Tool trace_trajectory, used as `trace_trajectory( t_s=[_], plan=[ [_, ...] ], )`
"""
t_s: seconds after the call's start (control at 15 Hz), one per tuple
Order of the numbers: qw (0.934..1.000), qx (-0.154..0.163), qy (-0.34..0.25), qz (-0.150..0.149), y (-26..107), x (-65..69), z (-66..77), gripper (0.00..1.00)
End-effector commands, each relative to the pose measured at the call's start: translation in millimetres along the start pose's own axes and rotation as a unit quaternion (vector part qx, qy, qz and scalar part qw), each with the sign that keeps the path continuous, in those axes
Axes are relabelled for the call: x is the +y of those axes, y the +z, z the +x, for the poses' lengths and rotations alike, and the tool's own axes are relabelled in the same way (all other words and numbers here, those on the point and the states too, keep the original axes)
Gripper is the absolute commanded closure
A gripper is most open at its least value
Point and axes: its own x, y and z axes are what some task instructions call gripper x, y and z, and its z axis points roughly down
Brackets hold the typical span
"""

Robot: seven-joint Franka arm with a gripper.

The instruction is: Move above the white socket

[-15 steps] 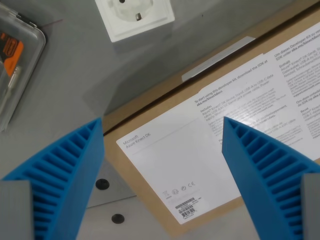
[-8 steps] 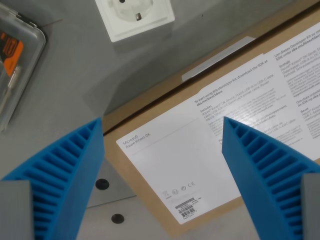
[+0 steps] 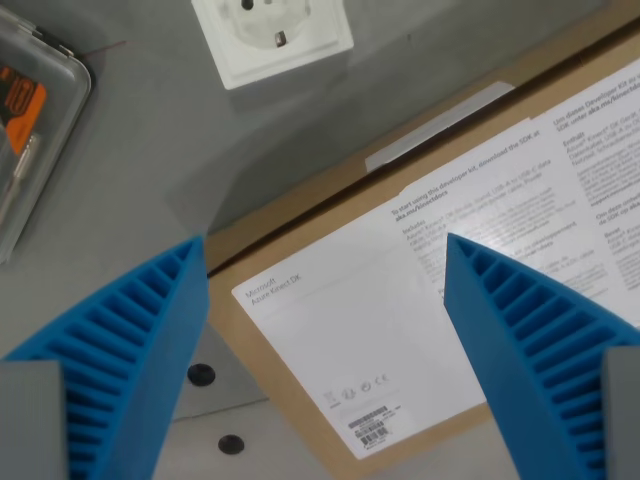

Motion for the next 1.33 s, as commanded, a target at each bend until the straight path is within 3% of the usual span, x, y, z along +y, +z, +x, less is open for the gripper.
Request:
trace_trajectory(
  t_s=[0.07,1.33],
  plan=[
    [0.9995,-0.006,-0.030,0.001,4.4,-3.3,12.0,0.00],
    [0.9951,-0.020,-0.097,0.005,34.4,-13.4,47.9,0.00]
  ],
)
